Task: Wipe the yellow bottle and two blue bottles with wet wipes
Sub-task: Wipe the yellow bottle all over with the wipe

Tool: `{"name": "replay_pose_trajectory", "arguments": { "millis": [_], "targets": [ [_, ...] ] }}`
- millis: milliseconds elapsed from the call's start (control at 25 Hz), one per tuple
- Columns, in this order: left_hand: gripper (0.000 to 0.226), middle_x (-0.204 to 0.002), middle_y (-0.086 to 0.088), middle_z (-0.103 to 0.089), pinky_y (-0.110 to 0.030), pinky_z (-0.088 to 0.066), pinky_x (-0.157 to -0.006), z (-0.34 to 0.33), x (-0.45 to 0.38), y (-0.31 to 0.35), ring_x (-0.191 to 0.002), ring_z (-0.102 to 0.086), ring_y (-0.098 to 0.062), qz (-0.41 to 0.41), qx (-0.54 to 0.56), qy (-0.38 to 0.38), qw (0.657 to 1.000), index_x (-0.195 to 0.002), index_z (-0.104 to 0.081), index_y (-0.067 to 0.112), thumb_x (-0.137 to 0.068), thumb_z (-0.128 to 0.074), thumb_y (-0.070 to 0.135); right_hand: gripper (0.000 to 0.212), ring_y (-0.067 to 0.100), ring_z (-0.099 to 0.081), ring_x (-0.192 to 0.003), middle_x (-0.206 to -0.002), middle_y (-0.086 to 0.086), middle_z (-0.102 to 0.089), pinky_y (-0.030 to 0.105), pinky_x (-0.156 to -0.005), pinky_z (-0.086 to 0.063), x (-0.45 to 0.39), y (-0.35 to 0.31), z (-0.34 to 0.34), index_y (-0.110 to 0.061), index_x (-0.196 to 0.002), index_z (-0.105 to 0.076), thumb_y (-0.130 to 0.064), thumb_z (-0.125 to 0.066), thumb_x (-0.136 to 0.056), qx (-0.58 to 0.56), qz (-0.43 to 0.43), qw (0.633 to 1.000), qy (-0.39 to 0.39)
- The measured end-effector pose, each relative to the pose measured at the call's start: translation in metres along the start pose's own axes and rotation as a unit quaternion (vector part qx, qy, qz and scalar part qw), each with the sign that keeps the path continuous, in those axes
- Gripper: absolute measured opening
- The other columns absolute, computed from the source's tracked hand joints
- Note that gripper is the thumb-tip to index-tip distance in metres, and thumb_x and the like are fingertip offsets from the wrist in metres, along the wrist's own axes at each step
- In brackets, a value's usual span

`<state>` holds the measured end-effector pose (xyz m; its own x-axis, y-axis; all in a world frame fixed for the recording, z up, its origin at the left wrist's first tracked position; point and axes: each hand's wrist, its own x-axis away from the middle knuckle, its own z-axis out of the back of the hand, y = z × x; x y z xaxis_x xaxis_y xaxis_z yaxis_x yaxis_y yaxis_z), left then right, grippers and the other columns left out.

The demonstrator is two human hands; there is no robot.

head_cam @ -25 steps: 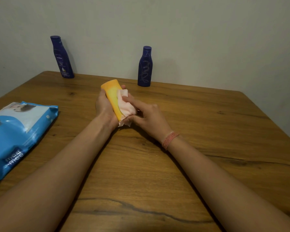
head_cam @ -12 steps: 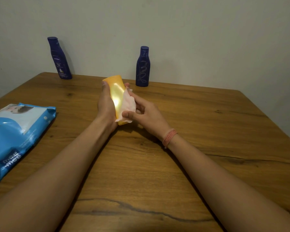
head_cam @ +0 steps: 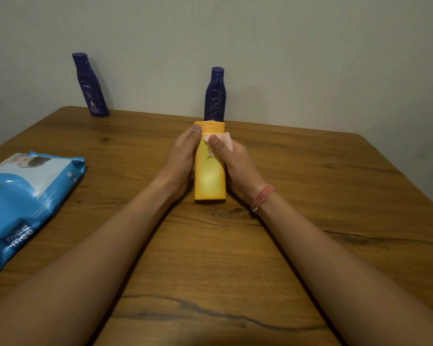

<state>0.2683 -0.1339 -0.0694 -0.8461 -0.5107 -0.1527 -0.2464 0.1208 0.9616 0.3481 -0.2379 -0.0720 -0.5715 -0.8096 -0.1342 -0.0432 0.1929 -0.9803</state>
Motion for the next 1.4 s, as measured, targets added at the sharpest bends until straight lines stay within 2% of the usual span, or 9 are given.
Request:
{"name": "replay_pose_trajectory", "arguments": {
  "millis": [120, 320, 480, 600, 680, 880, 1040, 1200, 1400],
  "targets": [
    [0.028, -0.086, 0.001, -0.074, -0.035, -0.061, -0.063, 0.003, 0.000, 0.004, -0.077, -0.072, -0.017, -0.007, -0.001, 0.052, 0.999, -0.107, -0.061, 0.025, -0.104, -0.038, 0.041, 0.024, 0.026, -0.064, -0.101, -0.109, 0.011, -0.066, 0.045, -0.092, -0.053, 0.002, 0.000, -0.001, -0.009, -0.114, -0.059, -0.025, -0.056, -0.097, 0.007, -0.021, 0.999, -0.046],
    [0.024, -0.095, -0.002, -0.068, -0.035, -0.061, -0.061, 0.003, 0.001, 0.006, -0.075, -0.072, -0.015, 0.012, -0.027, 0.082, 0.996, -0.103, -0.055, 0.033, -0.102, -0.037, 0.050, 0.021, 0.021, -0.071, -0.083, -0.092, 0.003, -0.073, 0.036, -0.074, -0.058, 0.004, 0.000, -0.001, -0.019, -0.091, -0.067, -0.040, -0.067, -0.088, 0.190, 0.018, 0.981, 0.044],
    [0.028, -0.100, -0.006, -0.069, -0.039, -0.059, -0.072, 0.002, 0.001, 0.005, -0.085, -0.070, -0.021, -0.008, -0.045, 0.008, 0.999, -0.110, -0.060, 0.024, -0.102, -0.041, 0.043, 0.014, 0.013, -0.069, -0.086, -0.095, 0.000, -0.071, 0.030, -0.075, -0.058, 0.003, 0.005, 0.001, -0.016, -0.102, -0.065, -0.022, -0.068, -0.089, 0.029, 0.013, 0.999, 0.014],
    [0.038, -0.126, -0.012, -0.062, -0.047, -0.053, -0.092, -0.001, 0.001, 0.000, -0.113, -0.062, -0.030, -0.021, -0.060, -0.028, 0.998, -0.134, -0.051, 0.017, -0.101, -0.047, 0.036, 0.025, 0.026, -0.066, -0.096, -0.104, 0.014, -0.069, 0.044, -0.087, -0.056, -0.003, 0.003, 0.002, -0.006, -0.113, -0.061, -0.007, -0.066, -0.088, -0.091, 0.036, 0.994, 0.043],
    [0.053, -0.135, -0.003, -0.055, -0.040, -0.053, -0.094, -0.002, 0.001, -0.001, -0.121, -0.057, -0.021, -0.032, -0.116, -0.026, 0.992, -0.145, -0.040, 0.024, -0.096, -0.058, 0.034, 0.029, 0.040, -0.062, -0.109, -0.116, 0.026, -0.064, 0.054, -0.096, -0.050, -0.006, 0.001, 0.007, -0.001, -0.118, -0.058, -0.004, -0.064, -0.090, -0.163, 0.035, 0.981, 0.098],
    [0.060, -0.124, 0.007, -0.054, -0.046, -0.053, -0.094, 0.002, -0.002, 0.001, -0.118, -0.052, -0.010, -0.003, -0.197, 0.009, 0.980, -0.131, -0.044, 0.026, -0.080, -0.077, 0.026, 0.015, 0.034, -0.064, -0.110, -0.111, 0.016, -0.068, 0.055, -0.097, -0.050, -0.008, -0.002, 0.021, -0.010, -0.103, -0.063, -0.015, -0.067, -0.090, -0.217, 0.009, 0.960, 0.177],
    [0.046, -0.114, 0.013, -0.058, -0.043, -0.052, -0.097, 0.011, -0.003, 0.002, -0.109, -0.055, -0.007, -0.062, -0.246, 0.121, 0.960, -0.117, -0.055, 0.024, -0.078, -0.080, 0.027, 0.018, 0.026, -0.059, -0.109, -0.107, 0.009, -0.063, 0.045, -0.098, -0.052, -0.008, -0.004, 0.028, -0.012, -0.106, -0.060, -0.013, -0.066, -0.089, -0.200, 0.001, 0.960, 0.194],
    [0.046, -0.113, 0.010, -0.061, -0.037, -0.052, -0.095, 0.023, -0.005, 0.003, -0.107, -0.057, -0.004, -0.071, -0.201, 0.209, 0.954, -0.117, -0.056, 0.025, -0.078, -0.080, 0.030, 0.037, 0.020, -0.062, -0.099, -0.109, 0.007, -0.062, 0.031, -0.076, -0.059, -0.008, -0.004, 0.028, -0.012, -0.123, -0.056, -0.008, -0.067, -0.088, -0.162, -0.011, 0.976, 0.142],
    [0.030, -0.118, -0.001, -0.063, -0.035, -0.050, -0.094, 0.021, -0.006, 0.001, -0.111, -0.058, -0.013, -0.051, -0.151, 0.190, 0.969, -0.115, -0.057, 0.022, -0.089, -0.068, 0.031, 0.024, 0.017, -0.067, -0.092, -0.103, 0.004, -0.066, 0.033, -0.074, -0.059, -0.008, -0.005, 0.033, -0.017, -0.110, -0.060, -0.019, -0.069, -0.088, 0.005, 0.017, 0.992, 0.126]
  ]
}}
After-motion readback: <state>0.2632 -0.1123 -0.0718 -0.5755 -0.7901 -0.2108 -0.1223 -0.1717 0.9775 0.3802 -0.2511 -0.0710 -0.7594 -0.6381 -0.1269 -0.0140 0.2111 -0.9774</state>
